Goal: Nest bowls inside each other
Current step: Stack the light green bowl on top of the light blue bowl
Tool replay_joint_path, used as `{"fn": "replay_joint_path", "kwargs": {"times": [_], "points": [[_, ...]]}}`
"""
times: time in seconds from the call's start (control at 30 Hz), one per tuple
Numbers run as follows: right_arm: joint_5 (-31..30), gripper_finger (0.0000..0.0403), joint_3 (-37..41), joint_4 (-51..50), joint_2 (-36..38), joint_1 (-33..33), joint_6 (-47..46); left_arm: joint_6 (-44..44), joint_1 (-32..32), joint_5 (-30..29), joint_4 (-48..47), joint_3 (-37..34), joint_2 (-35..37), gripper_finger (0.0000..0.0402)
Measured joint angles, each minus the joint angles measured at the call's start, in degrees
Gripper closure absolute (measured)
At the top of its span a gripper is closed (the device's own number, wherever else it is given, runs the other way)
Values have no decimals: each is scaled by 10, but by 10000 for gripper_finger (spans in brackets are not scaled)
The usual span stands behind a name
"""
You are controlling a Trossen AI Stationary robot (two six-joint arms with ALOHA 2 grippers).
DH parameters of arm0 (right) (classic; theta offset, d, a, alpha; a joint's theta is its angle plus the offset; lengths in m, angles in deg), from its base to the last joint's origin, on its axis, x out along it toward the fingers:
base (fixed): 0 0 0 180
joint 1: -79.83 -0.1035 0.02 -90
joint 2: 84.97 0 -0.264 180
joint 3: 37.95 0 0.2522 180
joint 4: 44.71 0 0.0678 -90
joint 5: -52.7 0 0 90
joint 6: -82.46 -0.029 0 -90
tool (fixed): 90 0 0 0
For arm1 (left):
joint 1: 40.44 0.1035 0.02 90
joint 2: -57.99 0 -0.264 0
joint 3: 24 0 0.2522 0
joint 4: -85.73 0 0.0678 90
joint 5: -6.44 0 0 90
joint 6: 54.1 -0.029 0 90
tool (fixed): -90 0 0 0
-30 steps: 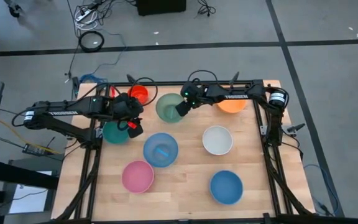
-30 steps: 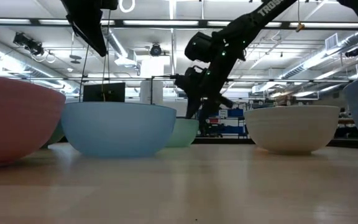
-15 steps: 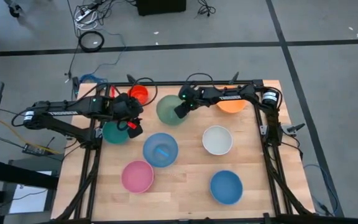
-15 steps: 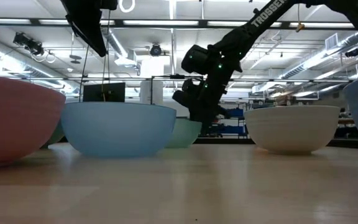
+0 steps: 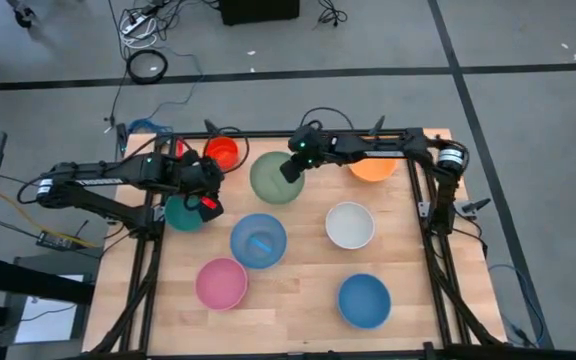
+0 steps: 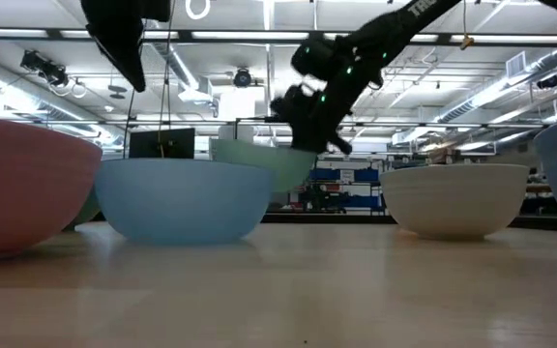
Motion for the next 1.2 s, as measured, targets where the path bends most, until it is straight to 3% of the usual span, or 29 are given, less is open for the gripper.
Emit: {"fn": "replay_joint_path", "kwargs": {"times": [0.17, 0.37, 0.63, 0.8, 1.2], "points": [[15, 402, 0, -16, 69, -20, -8, 15, -1, 0, -2, 0, 35, 219], [63, 402, 0, -7, 88, -79, -35, 15, -11, 0, 35, 0, 85, 219], [71, 403, 0, 31, 63, -151, -70, 1, -26, -1, 93, 0, 119, 219], [41, 403, -1, 54, 40, -183, -85, 1, -26, -1, 97, 0, 122, 219], [29, 403, 0, 78, -25, -206, -90, 0, -26, -1, 108, 0, 122, 219]]}}
